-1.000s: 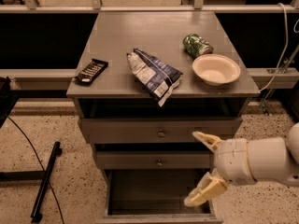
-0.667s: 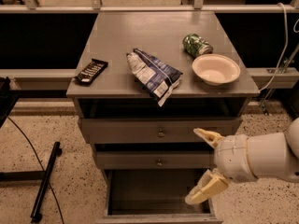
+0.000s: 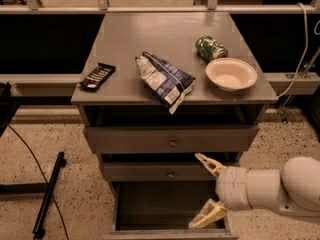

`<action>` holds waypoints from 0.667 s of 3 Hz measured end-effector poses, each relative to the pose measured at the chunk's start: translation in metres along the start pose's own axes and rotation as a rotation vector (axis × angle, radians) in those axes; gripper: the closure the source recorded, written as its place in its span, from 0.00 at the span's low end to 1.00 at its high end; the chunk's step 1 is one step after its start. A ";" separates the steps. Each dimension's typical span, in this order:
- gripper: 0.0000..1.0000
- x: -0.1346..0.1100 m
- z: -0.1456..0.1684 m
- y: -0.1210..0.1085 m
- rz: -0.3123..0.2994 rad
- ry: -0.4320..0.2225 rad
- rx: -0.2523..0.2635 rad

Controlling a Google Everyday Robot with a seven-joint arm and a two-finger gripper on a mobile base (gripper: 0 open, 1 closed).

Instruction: Close bottom drawer

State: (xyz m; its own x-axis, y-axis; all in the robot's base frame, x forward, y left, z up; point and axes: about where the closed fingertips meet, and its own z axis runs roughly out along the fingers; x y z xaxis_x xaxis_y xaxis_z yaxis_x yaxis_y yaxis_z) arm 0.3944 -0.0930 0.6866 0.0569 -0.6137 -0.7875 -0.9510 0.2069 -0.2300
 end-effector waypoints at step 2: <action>0.00 0.030 0.016 0.005 -0.098 -0.054 0.017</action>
Offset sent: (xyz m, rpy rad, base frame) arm 0.0015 -0.0058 -0.0240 0.0180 -0.0795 0.0309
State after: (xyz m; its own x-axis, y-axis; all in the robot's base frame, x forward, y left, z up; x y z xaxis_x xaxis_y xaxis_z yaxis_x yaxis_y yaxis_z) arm 0.3963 -0.0982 0.6524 0.1664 -0.5894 -0.7905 -0.9349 0.1606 -0.3165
